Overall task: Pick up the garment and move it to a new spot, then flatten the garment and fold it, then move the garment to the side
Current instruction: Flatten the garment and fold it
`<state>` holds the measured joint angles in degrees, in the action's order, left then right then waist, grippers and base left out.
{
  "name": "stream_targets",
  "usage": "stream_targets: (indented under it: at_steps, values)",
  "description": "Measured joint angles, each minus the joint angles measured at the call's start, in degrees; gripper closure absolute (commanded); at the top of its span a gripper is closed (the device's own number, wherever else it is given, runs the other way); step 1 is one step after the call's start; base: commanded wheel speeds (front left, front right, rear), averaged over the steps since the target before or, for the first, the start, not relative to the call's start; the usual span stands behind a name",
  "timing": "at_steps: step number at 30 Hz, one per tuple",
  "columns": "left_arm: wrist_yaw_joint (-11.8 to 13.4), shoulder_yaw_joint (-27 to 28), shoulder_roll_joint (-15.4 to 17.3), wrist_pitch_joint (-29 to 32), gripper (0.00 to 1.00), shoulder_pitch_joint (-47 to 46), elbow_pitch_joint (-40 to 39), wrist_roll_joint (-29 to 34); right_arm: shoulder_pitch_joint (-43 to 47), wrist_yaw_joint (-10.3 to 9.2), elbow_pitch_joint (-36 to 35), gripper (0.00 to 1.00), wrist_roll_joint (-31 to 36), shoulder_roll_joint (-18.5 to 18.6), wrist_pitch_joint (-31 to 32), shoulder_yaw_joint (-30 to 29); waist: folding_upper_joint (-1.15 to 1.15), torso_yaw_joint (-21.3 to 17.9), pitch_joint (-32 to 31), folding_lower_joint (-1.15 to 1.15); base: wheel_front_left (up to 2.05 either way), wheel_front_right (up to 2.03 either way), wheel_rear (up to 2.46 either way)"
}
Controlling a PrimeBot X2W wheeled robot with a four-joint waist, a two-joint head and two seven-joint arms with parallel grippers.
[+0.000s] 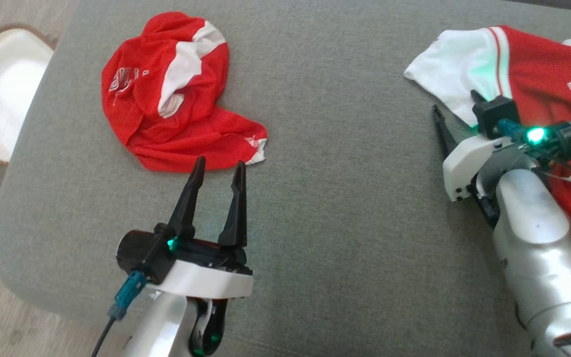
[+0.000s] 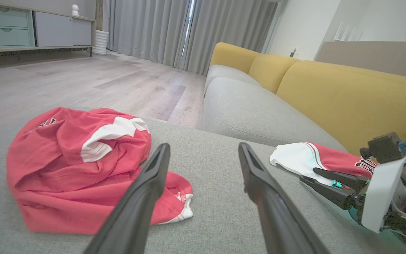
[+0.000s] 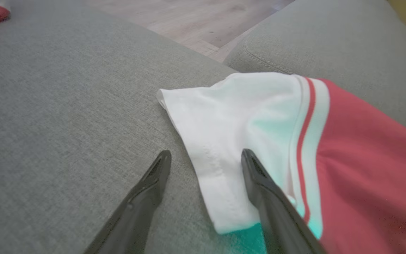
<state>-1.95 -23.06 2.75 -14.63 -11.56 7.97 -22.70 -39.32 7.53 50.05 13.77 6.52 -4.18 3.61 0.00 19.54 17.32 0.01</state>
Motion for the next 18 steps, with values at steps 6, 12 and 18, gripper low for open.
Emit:
stream_targets:
  at_steps: [6, 12, 18]
  values:
    - [0.29, -1.07, -0.02, 0.00, 0.00, -0.60, -0.70, -0.60, -4.77, 0.00, 5.75, 0.00, 2.63, 1.44, 0.18, -1.19, 0.00, 1.63, 1.74, 0.00, 0.00, 0.00, 0.00]
    - [0.53, -1.47, -0.05, 0.00, 0.00, -1.33, -0.79, -1.18, -8.21, 0.00, 9.78, 1.00, 2.67, 1.42, 0.53, -2.76, 0.00, 2.48, 2.51, 0.00, 0.00, 0.00, 0.00]
    - [0.94, -1.45, -0.07, 0.00, 0.00, -1.33, -0.67, -1.18, -8.49, 0.00, 13.86, 1.00, -2.76, -0.70, -5.31, -1.60, 0.00, 2.12, 1.81, 0.00, 0.00, 0.00, 0.00]
